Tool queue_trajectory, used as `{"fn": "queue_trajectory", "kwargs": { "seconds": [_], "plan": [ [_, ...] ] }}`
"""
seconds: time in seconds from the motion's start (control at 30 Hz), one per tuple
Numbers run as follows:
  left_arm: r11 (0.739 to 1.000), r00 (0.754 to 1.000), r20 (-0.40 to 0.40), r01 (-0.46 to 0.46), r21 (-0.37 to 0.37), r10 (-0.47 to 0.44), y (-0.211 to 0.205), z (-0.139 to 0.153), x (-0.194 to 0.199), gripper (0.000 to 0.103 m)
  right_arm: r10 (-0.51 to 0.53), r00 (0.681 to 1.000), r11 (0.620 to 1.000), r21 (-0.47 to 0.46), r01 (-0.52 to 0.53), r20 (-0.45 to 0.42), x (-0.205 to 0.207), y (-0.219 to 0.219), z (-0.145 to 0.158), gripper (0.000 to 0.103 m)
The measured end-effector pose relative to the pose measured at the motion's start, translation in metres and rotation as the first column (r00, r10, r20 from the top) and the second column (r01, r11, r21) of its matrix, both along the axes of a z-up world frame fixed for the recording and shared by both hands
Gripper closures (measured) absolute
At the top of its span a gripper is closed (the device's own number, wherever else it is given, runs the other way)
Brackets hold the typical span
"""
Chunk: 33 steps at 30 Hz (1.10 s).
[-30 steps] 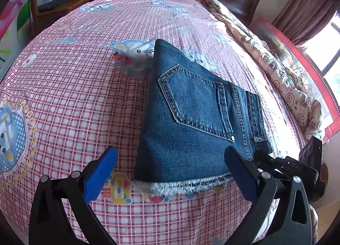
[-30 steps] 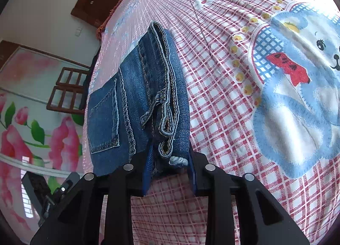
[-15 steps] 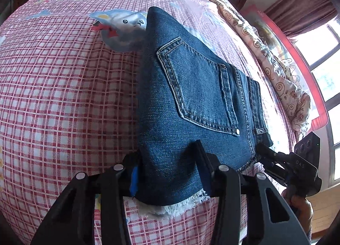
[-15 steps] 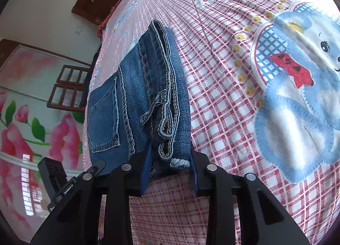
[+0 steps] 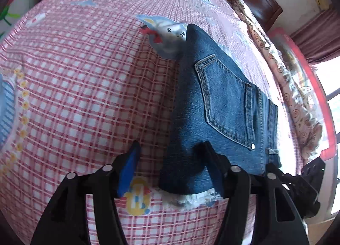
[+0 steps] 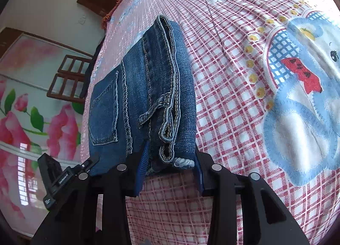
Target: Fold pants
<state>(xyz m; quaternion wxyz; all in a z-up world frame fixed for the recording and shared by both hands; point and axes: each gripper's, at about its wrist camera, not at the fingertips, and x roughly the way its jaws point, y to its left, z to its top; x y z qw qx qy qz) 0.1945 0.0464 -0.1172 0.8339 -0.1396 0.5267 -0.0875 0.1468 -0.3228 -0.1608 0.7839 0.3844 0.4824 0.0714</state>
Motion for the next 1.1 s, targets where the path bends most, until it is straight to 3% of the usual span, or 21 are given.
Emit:
{"fn": "queue_trajectory", "kwargs": {
  "seconds": [0.07, 0.13, 0.2, 0.3, 0.5, 0.67, 0.7, 0.73, 0.77, 0.8, 0.97, 1.1],
  "plan": [
    [0.983, 0.994, 0.113, -0.022, 0.181, 0.002, -0.003, 0.027, -0.006, 0.015, 0.002, 1.000, 1.000, 0.000, -0.002, 0.003, 0.000, 0.002, 0.000, 0.067],
    [0.969, 0.981, 0.183, 0.022, 0.247, -0.069, -0.016, 0.047, -0.002, 0.005, 0.001, 1.000, 1.000, -0.002, -0.001, 0.003, -0.001, 0.000, -0.002, 0.067],
    [0.932, 0.961, 0.213, 0.090, 0.352, -0.174, -0.042, 0.058, 0.008, 0.005, 0.001, 1.000, 1.000, -0.001, -0.001, 0.002, -0.001, -0.001, -0.002, 0.067],
    [0.895, 0.933, 0.232, 0.159, 0.417, -0.273, -0.084, 0.069, 0.039, 0.005, 0.003, 1.000, 1.000, -0.001, -0.003, 0.000, -0.002, -0.002, -0.004, 0.067],
    [0.909, 0.948, 0.155, 0.208, 0.361, -0.279, -0.114, 0.061, 0.079, 0.005, 0.000, 1.000, 1.000, 0.009, 0.000, -0.003, -0.002, -0.002, -0.004, 0.067],
    [0.914, 0.973, 0.055, 0.192, 0.357, -0.226, -0.115, 0.019, 0.094, 0.005, 0.005, 1.000, 1.000, 0.012, -0.005, -0.008, 0.000, -0.004, -0.005, 0.067],
    [0.920, 0.976, 0.015, 0.199, 0.338, -0.217, -0.110, 0.006, 0.099, 0.004, 0.005, 1.000, 1.000, 0.012, -0.005, -0.009, 0.001, -0.004, -0.005, 0.067],
    [0.944, 0.980, -0.015, 0.195, 0.267, -0.199, -0.100, -0.005, 0.104, 0.004, 0.006, 1.000, 1.000, 0.011, -0.006, -0.011, 0.001, -0.004, -0.004, 0.067],
    [0.964, 0.984, -0.030, 0.177, 0.196, -0.175, -0.090, -0.011, 0.107, 0.002, 0.008, 1.000, 1.000, 0.009, -0.008, -0.011, 0.002, -0.003, -0.003, 0.067],
    [0.969, 0.985, -0.027, 0.173, 0.175, -0.171, -0.085, -0.012, 0.108, 0.002, 0.008, 1.000, 1.000, 0.008, -0.008, -0.012, 0.003, -0.004, -0.003, 0.067],
    [0.950, 0.987, -0.017, 0.161, 0.267, -0.162, -0.087, 0.004, 0.097, 0.002, -0.003, 1.000, 1.000, 0.018, 0.004, -0.017, 0.002, -0.007, 0.001, 0.067],
    [0.946, 0.987, 0.051, 0.133, 0.296, -0.155, -0.071, 0.031, 0.064, 0.002, -0.009, 1.000, 1.000, -0.007, 0.009, -0.001, -0.005, -0.009, 0.010, 0.067]
  ]
}}
